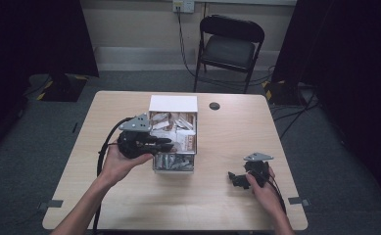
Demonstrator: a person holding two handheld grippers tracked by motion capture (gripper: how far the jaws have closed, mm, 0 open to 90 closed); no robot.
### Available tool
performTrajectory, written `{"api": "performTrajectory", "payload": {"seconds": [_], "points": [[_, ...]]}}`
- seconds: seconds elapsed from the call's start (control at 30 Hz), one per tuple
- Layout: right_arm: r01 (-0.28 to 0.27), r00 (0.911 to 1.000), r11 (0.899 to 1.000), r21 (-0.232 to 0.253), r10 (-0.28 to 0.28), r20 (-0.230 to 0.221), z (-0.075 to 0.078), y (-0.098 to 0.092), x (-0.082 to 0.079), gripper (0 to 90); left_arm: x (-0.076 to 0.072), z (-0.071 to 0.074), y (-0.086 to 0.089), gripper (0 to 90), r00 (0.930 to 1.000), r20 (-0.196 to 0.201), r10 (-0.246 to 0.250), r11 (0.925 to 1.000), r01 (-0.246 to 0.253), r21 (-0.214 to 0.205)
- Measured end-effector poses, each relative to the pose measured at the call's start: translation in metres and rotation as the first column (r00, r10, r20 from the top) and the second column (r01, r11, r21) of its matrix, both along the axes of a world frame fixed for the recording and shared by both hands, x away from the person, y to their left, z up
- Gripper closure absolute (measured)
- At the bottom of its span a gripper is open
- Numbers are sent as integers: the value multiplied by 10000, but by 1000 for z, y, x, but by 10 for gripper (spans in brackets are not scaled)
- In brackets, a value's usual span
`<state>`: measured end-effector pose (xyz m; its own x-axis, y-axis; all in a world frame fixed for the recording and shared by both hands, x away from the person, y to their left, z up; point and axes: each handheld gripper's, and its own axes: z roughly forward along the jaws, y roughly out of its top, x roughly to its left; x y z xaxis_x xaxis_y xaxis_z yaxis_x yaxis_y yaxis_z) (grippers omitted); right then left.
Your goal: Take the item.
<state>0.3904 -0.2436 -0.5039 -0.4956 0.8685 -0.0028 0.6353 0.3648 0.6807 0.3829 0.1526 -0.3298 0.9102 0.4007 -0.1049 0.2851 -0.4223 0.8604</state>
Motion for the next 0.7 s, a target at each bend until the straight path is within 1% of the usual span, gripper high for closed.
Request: {"api": "performTrajectory", "payload": {"seconds": [0.07,0.17,0.23,0.27,0.33,0.43,0.57,0.7], "points": [[-1,10000,10000,0,1,0,0,0,0,0,-1,-1,0,817,10000,70,-25,10000,25,-39],[-4,10000,10000,-3,4,1,0,0,0,0,0,-2,0,884,10000,2,29,9999,-29,-116],[-8,10000,10000,-6,8,2,0,0,0,0,1,-2,1,890,10000,-42,4,9999,-5,-152],[-9,10000,10000,-5,9,4,0,0,0,0,2,-2,1,895,9999,-82,74,9998,-76,-193],[-9,10000,10000,-5,9,5,0,0,0,0,3,-2,3,898,9995,-307,82,9994,-92,-338],[-4,10000,10000,-1,4,1,0,0,0,0,4,-3,4,900,9992,-390,109,9988,-128,-478],[-5,10000,10000,-3,5,2,0,0,0,0,4,-3,5,900,9988,-385,301,9980,-322,-551],[-4,10000,10000,-3,4,1,0,0,0,0,4,-2,5,900,9985,-461,296,9978,-323,-583]]}}
